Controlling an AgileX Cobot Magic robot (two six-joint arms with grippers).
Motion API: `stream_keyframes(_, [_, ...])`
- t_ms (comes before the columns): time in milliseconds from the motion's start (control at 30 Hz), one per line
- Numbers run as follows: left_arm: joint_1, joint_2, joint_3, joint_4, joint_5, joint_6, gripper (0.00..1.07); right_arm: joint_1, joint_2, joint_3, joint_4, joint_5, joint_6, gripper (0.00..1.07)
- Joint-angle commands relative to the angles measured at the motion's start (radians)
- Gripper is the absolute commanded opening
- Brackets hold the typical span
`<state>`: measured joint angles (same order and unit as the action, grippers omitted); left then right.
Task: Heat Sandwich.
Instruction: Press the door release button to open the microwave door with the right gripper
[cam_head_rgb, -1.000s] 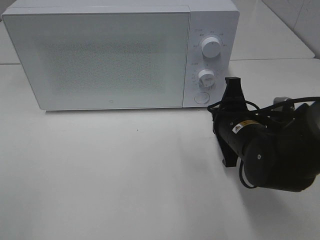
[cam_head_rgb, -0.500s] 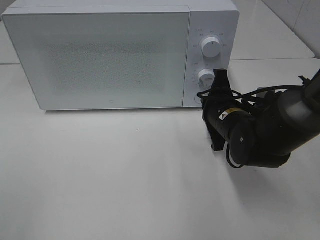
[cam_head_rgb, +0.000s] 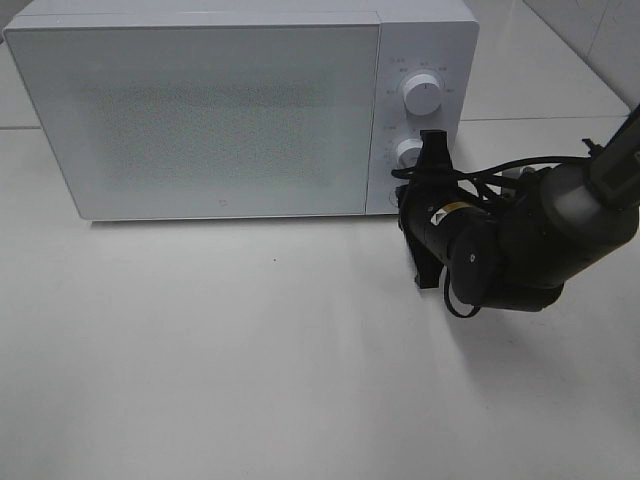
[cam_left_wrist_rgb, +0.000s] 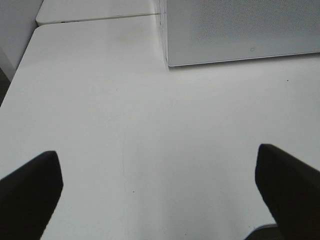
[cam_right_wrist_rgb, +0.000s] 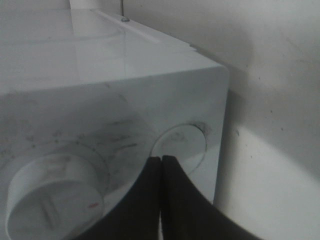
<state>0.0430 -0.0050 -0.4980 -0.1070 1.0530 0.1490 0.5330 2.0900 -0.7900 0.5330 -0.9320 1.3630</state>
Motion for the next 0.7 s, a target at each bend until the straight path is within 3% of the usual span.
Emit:
stream_keyframes(33, [-0.001, -0.026, 0.003, -0.004, -0.012, 0.0, 1.01, -0.025, -0.003, -0.012, -0.023, 0.006, -0.016, 0.0])
stream_keyframes(700, [-0.001, -0.026, 0.003, -0.004, -0.012, 0.0, 1.01, -0.027, 0.032, -0.06, -0.025, 0.028, 0.006, 0.0])
